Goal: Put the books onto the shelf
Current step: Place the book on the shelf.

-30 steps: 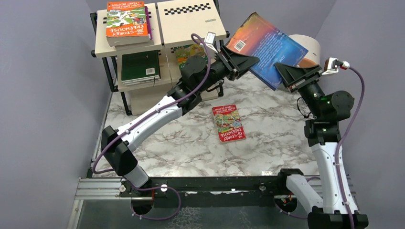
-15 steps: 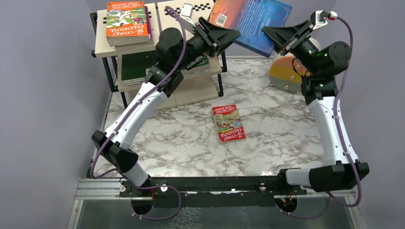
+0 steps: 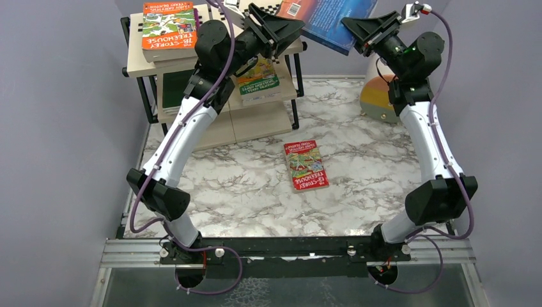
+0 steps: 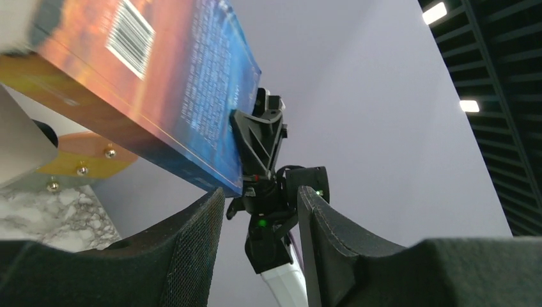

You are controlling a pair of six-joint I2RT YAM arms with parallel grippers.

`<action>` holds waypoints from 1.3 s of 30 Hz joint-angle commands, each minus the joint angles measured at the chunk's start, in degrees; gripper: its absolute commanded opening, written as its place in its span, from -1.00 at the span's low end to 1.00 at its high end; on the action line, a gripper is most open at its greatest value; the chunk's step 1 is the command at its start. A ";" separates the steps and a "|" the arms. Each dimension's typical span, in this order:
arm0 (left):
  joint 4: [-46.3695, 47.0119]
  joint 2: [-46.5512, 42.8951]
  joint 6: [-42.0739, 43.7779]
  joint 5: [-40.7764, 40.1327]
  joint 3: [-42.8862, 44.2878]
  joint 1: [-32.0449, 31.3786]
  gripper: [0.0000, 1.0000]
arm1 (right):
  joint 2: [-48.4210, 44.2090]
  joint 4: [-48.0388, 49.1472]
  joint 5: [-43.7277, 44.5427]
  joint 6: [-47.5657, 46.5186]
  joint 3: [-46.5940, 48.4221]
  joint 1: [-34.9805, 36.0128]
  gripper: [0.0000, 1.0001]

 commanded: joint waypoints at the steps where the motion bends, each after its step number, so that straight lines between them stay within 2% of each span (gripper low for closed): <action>1: -0.48 -2.68 1.92 2.39 -1.63 0.52 -0.21 | 0.53 9.45 4.97 1.42 4.03 1.59 -0.99; 5: 0.59 -10.40 3.83 0.69 -10.59 0.56 -0.21 | 3.22 8.14 6.72 0.18 7.02 4.27 -0.99; 10: -4.58 -20.16 9.89 -4.09 -17.31 0.65 -0.21 | 5.26 4.51 12.74 -2.68 9.30 9.99 -0.99; 15: -11.96 -28.55 16.20 -8.29 -19.47 0.64 -0.16 | 4.34 2.83 25.75 -5.51 7.73 18.41 -0.99; 22: -23.75 -38.96 25.43 -17.89 -18.01 0.65 -0.05 | 7.11 0.65 40.88 -7.86 11.16 29.95 -0.99; 29: -28.87 -42.66 27.18 -18.05 -19.44 0.65 -0.03 | 11.68 1.75 55.95 -11.12 16.04 39.05 -0.99; 35: -30.18 -45.29 28.00 -18.81 -20.70 0.61 0.00 | 15.35 2.44 60.82 -11.50 19.83 41.23 -0.99; 39: -31.88 -46.32 29.22 -20.13 -19.79 0.50 0.01 | 15.60 3.99 64.00 -11.73 18.84 41.39 -0.99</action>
